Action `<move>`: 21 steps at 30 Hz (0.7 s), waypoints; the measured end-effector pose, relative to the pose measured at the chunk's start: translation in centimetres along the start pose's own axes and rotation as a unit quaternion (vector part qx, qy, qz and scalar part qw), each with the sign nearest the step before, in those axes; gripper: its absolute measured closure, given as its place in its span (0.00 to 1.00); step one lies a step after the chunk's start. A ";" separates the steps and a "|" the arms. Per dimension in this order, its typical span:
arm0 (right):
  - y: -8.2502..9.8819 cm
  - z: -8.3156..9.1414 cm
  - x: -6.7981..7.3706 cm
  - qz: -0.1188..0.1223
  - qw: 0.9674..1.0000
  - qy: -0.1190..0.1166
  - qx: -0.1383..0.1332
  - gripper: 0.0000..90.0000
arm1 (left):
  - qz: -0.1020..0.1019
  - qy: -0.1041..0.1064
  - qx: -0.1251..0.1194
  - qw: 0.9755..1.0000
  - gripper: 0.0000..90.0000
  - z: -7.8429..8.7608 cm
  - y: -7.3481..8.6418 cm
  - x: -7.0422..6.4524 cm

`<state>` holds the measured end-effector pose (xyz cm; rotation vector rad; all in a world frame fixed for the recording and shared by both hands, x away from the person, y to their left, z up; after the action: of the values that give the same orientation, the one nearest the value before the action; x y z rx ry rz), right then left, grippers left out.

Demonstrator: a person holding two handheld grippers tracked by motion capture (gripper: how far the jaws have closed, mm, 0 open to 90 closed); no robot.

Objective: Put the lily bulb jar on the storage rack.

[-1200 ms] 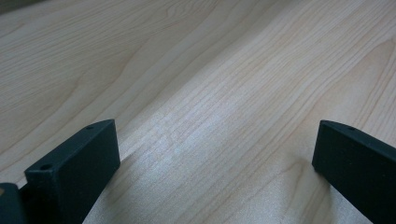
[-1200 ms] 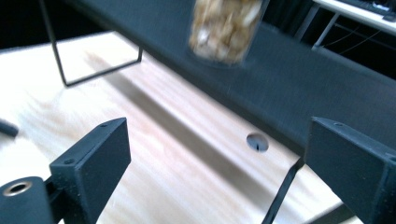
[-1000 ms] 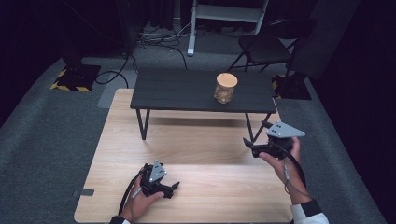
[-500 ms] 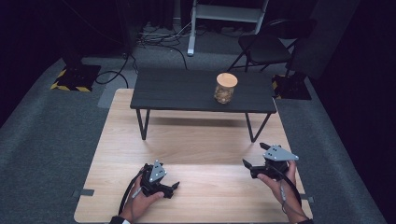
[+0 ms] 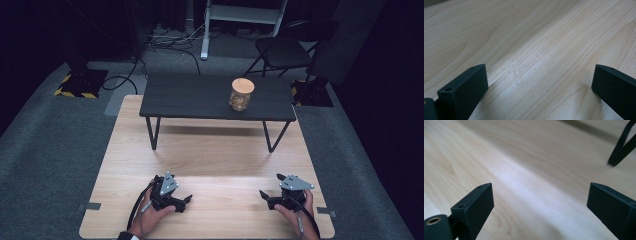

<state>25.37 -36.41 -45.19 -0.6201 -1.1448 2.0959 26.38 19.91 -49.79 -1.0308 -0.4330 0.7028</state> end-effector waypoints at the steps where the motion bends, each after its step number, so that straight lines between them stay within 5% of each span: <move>1: 0.5 -0.1 0.2 0.000 1.000 0.001 0.006 0.07 | 0.000 0.000 0.000 1.000 0.01 0.0 0.0 0.0; 6: 2.1 -0.2 0.4 -0.014 1.000 0.000 0.027 0.07 | 0.000 0.000 0.000 1.000 0.01 0.0 0.0 0.0; 12: 3.4 0.1 -0.1 -0.041 0.999 -0.007 0.010 0.07 | 0.000 0.000 0.000 1.000 0.01 0.0 0.0 0.0; 15: 4.9 0.3 0.0 -0.043 0.999 -0.004 -0.021 0.06 | 0.000 0.000 0.000 1.000 0.01 0.0 0.0 0.0; 21: 4.9 0.3 -0.1 -0.042 0.999 -0.006 -0.021 0.06 | 0.000 0.001 0.000 1.000 0.01 0.0 0.0 0.0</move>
<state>23.64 -38.60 -49.25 -0.5697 -1.2028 2.0123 26.38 19.92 -49.80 -1.0310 -0.4322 0.7021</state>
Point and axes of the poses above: each handheld gripper's, and its own axes: z roughly backward along the jaws, y roughly out of its underside, x roughly to its left, the point moved 2 cm from there along -z, roughly forward along the jaws, and after that the axes turned 6 degrees about -x, right-handed, at the moved point
